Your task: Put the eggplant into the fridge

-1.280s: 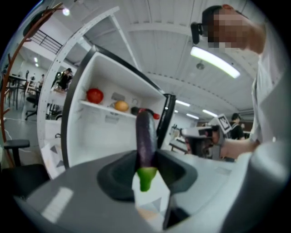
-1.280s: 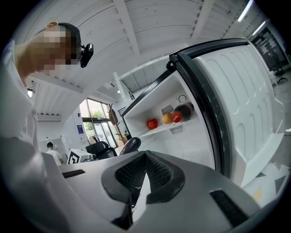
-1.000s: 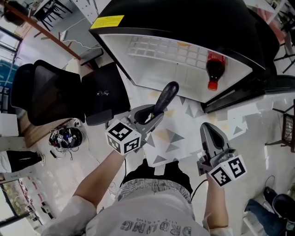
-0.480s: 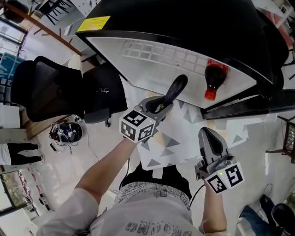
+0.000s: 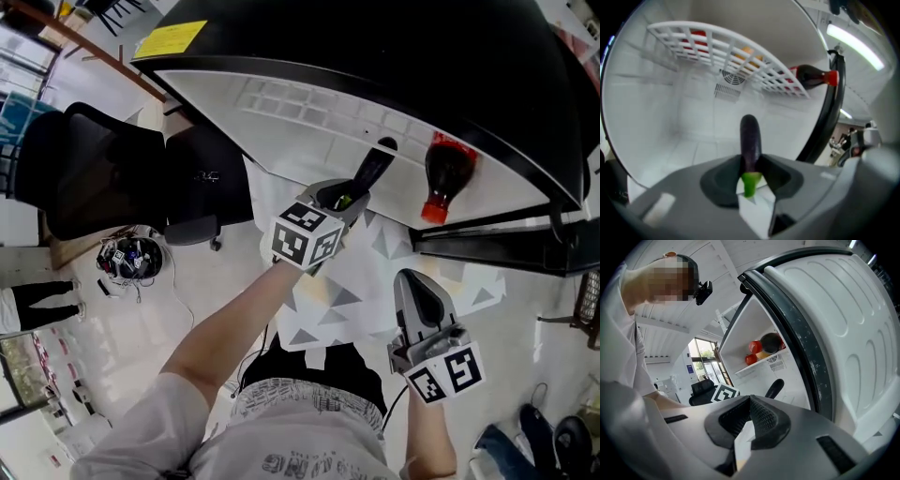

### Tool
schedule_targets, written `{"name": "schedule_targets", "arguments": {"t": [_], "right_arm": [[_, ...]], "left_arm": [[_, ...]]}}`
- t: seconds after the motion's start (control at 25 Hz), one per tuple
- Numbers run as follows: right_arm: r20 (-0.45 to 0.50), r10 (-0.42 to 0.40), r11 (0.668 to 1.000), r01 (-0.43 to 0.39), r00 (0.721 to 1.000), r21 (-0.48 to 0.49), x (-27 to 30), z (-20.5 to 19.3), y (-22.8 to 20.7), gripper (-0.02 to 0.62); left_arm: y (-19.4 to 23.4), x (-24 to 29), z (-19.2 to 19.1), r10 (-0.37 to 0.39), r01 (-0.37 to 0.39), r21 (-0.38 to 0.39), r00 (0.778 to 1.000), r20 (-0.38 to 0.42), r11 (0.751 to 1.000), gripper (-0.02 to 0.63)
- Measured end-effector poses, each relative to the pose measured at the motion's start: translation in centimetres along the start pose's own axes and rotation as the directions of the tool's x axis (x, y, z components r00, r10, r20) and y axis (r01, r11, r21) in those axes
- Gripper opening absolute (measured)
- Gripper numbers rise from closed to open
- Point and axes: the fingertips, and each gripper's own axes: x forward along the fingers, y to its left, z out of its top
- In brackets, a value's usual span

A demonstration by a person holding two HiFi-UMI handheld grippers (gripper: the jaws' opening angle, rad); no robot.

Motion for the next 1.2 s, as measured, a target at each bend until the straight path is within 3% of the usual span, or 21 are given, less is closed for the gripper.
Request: {"name": "schedule_targets", "arguments": {"t": [0.56,1.2], "right_arm": [[-0.032,0.023,1.000,-0.023,0.999,-0.005,1.0,-0.7,-1.5,0.003],[-0.063,0.048,0.999,-0.048,0.997,-0.009,1.7,-1.4,-1.6,0.003]], "left_arm": [[1.9,6.0,-0.9,0.069,-0.070,-0.007,0.993,-0.093,0.998,0.138],[2.1,8.6,-3.1,0.130,-0.137,-0.027,0.974,-0.183,0.990,0.140]]}}
